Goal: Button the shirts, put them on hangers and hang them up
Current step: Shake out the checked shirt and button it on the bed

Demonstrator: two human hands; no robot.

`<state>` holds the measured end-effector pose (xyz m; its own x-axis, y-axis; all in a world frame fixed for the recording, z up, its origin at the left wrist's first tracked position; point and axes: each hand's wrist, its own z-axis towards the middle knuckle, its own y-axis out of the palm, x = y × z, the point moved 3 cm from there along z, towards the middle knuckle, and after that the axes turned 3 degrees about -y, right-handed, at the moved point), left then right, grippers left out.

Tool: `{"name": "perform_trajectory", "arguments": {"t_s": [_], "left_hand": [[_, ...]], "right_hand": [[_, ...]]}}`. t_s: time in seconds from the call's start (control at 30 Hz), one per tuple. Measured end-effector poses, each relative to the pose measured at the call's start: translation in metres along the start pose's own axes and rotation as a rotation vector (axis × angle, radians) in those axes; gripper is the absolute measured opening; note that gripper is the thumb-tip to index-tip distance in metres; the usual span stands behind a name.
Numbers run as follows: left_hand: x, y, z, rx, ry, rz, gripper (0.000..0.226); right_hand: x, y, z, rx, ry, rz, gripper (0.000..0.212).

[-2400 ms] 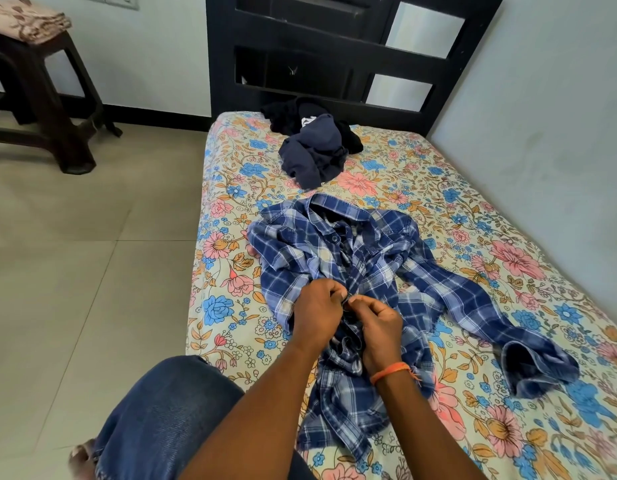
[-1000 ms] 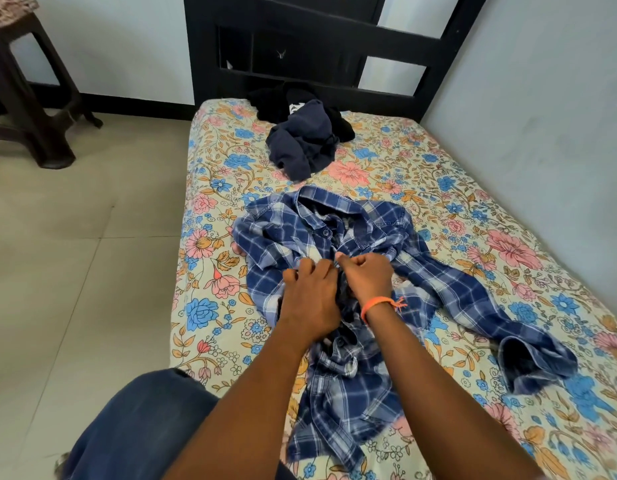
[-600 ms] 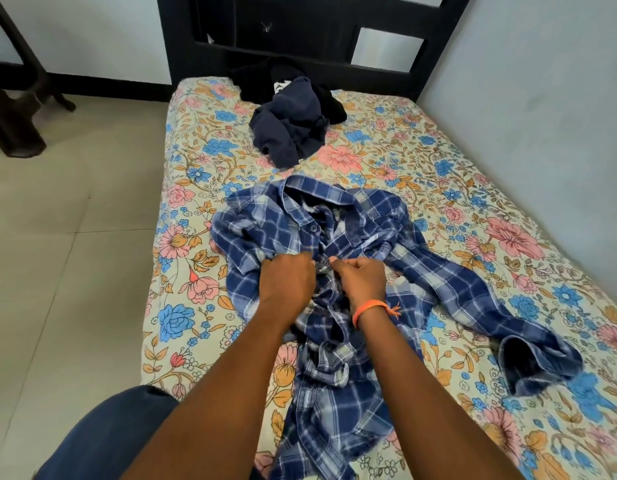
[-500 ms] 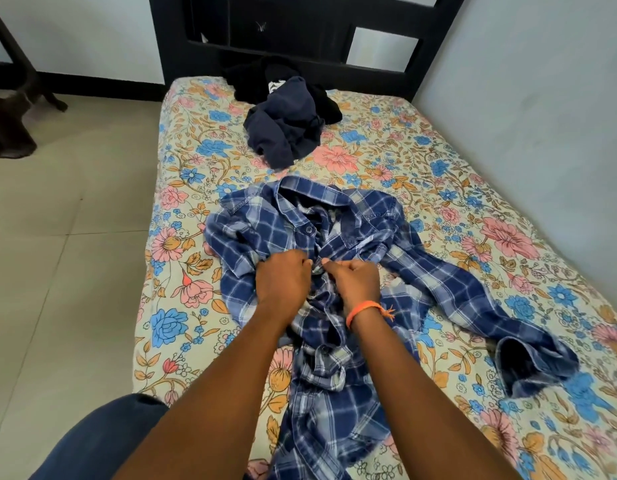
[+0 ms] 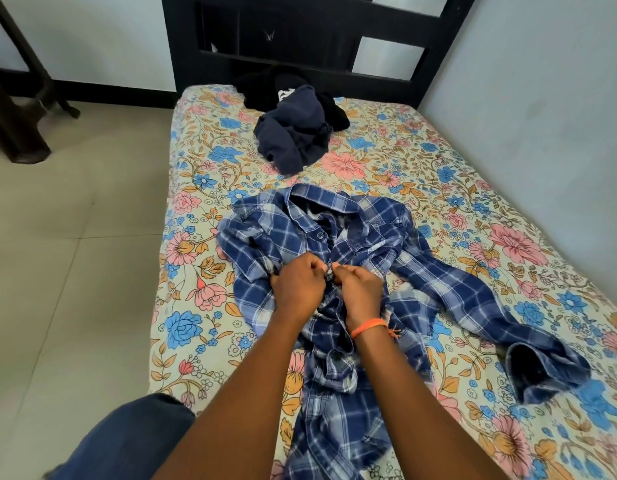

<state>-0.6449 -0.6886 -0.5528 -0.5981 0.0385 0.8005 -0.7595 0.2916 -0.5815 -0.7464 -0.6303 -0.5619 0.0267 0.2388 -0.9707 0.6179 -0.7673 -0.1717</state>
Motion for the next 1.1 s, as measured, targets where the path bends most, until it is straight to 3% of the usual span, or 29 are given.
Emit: {"name": "perform_trajectory", "arguments": {"t_s": [0.1,0.23,0.5,0.63,0.93,1.1], "left_hand": [[0.0,-0.001,-0.006,-0.023,0.016,0.012,0.016],[-0.001,-0.001,-0.009,-0.065,0.014,-0.012,0.02],[-0.007,-0.003,-0.011,-0.038,0.001,-0.136,0.024],[-0.009,-0.002,-0.01,-0.036,0.029,-0.114,0.028],[-0.011,-0.003,-0.011,0.029,0.062,-0.112,0.017],[-0.012,-0.003,-0.01,-0.045,0.093,-0.189,0.017]], "right_hand": [[0.007,0.004,-0.015,0.074,-0.185,-0.133,0.011],[0.016,0.002,-0.022,0.244,-0.34,-0.202,0.022],[0.011,0.007,-0.036,0.181,-0.577,-0.397,0.019],[0.015,0.005,-0.035,0.151,-0.53,-0.32,0.015],[0.018,-0.008,-0.03,-0.083,-0.177,0.048,0.013],[0.01,-0.016,-0.025,-0.121,-0.133,0.135,0.007]]}}
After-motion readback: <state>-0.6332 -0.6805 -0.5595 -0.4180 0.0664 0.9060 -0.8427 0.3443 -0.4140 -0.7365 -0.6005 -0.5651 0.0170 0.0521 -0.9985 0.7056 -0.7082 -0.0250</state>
